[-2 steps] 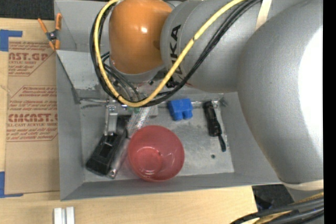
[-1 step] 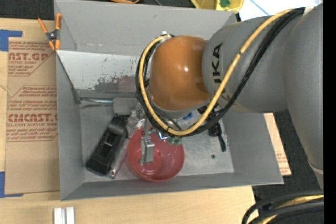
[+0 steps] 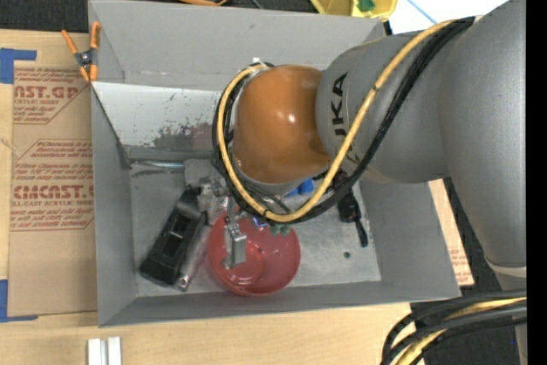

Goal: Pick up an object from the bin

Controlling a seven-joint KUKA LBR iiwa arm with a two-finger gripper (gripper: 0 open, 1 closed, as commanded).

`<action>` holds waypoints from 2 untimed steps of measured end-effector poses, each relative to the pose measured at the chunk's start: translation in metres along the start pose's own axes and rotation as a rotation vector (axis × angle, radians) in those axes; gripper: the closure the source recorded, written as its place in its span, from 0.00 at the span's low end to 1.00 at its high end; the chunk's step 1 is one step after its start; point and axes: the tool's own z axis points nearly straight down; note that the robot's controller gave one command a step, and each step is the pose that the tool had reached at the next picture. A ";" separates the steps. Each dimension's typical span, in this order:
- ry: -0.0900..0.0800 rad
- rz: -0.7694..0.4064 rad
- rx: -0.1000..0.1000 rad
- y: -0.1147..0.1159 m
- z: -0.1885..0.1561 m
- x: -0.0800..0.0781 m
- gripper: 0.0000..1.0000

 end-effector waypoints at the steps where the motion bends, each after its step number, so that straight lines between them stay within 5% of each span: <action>1: 0.010 0.087 0.003 -0.010 -0.082 0.013 0.00; 2: 0.007 0.037 0.000 -0.006 -0.097 0.001 0.00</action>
Offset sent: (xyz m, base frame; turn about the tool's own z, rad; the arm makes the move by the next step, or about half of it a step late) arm -0.0011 -0.0077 0.0983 0.0371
